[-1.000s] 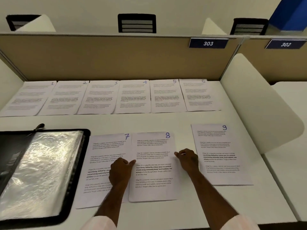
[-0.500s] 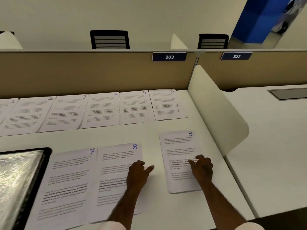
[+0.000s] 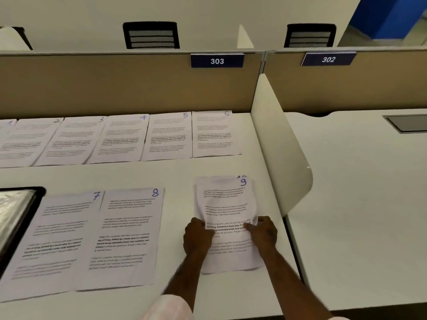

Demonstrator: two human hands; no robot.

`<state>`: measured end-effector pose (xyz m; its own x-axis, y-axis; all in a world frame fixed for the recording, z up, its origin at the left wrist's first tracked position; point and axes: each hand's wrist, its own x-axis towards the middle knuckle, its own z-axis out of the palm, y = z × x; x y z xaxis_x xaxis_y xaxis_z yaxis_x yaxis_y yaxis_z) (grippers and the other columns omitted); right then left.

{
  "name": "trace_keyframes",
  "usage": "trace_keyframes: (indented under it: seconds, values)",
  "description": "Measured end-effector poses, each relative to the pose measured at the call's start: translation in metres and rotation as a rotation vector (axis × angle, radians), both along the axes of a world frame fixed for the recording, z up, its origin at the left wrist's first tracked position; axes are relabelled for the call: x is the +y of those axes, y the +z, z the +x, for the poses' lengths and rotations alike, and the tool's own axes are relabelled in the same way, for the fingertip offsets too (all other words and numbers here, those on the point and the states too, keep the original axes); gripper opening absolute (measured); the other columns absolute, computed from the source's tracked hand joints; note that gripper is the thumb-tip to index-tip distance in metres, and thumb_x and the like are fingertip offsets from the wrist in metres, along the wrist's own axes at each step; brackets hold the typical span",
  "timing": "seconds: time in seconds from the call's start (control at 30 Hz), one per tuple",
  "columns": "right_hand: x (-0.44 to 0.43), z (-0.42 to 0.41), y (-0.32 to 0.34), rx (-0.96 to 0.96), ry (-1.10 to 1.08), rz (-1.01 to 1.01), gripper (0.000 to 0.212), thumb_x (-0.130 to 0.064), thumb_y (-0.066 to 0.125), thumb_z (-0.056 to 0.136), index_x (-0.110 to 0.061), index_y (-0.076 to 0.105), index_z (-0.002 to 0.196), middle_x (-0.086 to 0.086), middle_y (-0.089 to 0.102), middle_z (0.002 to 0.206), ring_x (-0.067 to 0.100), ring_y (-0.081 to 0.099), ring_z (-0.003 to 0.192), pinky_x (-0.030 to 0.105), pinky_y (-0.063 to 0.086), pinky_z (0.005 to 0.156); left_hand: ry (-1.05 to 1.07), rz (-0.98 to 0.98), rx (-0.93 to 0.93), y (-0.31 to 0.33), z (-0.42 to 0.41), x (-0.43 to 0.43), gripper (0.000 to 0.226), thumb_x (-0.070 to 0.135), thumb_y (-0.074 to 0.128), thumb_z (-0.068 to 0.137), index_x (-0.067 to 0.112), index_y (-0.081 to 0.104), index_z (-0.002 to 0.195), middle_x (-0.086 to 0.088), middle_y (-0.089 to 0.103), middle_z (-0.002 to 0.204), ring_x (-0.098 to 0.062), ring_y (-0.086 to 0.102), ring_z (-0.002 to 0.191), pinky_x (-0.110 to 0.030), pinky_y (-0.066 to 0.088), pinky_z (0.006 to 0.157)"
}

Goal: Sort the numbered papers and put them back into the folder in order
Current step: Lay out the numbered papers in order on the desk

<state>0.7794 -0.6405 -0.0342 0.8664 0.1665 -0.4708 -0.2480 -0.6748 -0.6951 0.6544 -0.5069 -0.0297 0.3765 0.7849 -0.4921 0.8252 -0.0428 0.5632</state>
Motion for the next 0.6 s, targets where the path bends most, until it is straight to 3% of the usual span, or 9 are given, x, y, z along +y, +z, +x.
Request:
trace_keyframes:
  seconds: [0.17, 0.27, 0.43, 0.6]
  values:
    - [-0.027, 0.010, 0.001, -0.005, -0.083, 0.035, 0.032, -0.025, 0.080, 0.077, -0.009, 0.059, 0.096, 0.005, 0.066, 0.095, 0.021, 0.061, 0.080, 0.030, 0.049, 0.071, 0.063, -0.099, -0.116, -0.002, 0.007, -0.017, 0.056, 0.026, 0.087, 0.070, 0.012, 0.056, 0.115, -0.003, 0.065, 0.113, -0.022, 0.064, 0.101, -0.031, 0.053, 0.087]
    - [-0.034, 0.012, 0.001, -0.040, -0.066, 0.029, 0.027, -0.031, 0.079, 0.078, -0.011, 0.062, 0.086, 0.005, 0.069, 0.087, 0.019, 0.063, 0.071, 0.027, 0.048, 0.059, 0.088, -0.137, -0.217, -0.004, 0.008, -0.018, 0.052, 0.026, 0.088, 0.068, 0.013, 0.059, 0.110, -0.002, 0.067, 0.110, -0.021, 0.066, 0.097, -0.036, 0.055, 0.088]
    - [-0.022, 0.008, 0.014, -0.068, -0.049, 0.116, 0.026, -0.030, 0.075, 0.083, -0.007, 0.064, 0.090, 0.005, 0.068, 0.085, 0.016, 0.062, 0.070, 0.023, 0.040, 0.053, 0.075, -0.107, -0.331, 0.005, -0.004, -0.004, 0.030, 0.030, 0.072, 0.087, 0.008, 0.063, 0.105, -0.003, 0.068, 0.105, -0.021, 0.067, 0.092, -0.033, 0.058, 0.082]
    - [0.019, -0.017, 0.024, -0.073, 0.064, 0.202, 0.023, -0.028, 0.069, 0.089, -0.006, 0.065, 0.093, 0.005, 0.067, 0.088, 0.011, 0.059, 0.071, 0.019, 0.039, 0.056, 0.141, 0.027, -0.300, 0.010, -0.041, 0.036, 0.030, 0.033, 0.056, 0.098, 0.011, 0.055, 0.078, -0.009, 0.064, 0.087, -0.025, 0.062, 0.083, -0.037, 0.053, 0.076]
